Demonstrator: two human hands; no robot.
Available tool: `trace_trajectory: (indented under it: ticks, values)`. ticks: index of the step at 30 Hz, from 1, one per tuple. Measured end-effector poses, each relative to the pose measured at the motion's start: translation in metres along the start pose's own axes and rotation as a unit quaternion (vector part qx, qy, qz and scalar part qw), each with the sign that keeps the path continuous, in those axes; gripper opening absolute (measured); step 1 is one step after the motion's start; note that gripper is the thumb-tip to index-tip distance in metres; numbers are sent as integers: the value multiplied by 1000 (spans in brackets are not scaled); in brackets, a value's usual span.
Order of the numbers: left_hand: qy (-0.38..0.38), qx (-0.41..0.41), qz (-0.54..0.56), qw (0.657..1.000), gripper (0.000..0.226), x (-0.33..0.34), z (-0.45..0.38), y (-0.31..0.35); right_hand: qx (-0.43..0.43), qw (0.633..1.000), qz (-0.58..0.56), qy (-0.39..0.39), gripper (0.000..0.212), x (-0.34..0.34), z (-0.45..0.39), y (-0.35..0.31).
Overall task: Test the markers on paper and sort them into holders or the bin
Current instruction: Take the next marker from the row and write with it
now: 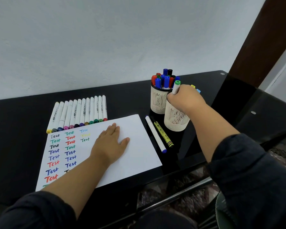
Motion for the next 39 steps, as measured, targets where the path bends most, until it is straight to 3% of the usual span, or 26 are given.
trace_trajectory:
  ticks: [4,7,12,17,23,28,34,39]
  values:
    - [0,-3,1,1000,67,0,0,0,-14,994,-89,66,25,-4,5,5]
    - [2,-2,0,1000,67,-1,1,1,-24,995,-46,80,25,-3,7,7]
    - [1,-6,-3,1000,67,-2,2,2,-38,999,1,11,27,1,3,3]
    - [-8,-7,-7,1000,66,-3,3,3,-82,995,-2,61,20,-2,10,-1]
    - [-19,-11,-12,1000,66,-2,5,4,-94,993,35,69,21,-7,10,-5]
    - [-47,-10,-48,998,67,-7,5,7,-179,963,151,136,35,-19,21,-21]
    - [-60,-15,-40,997,66,-19,9,-1,-245,916,288,139,35,-24,26,-44]
    - [-71,-32,-63,995,65,-27,14,-22,-318,888,305,133,35,-17,27,-71]
Point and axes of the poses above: each hand's wrist, its own z-axis away from the middle knuckle, its own x-axis out of the palm, y = z × x, the point moved 7 cm from there along -z, towards the middle knuckle, and after that the axes turned 5 degrees about z, right-handed, at the moved point
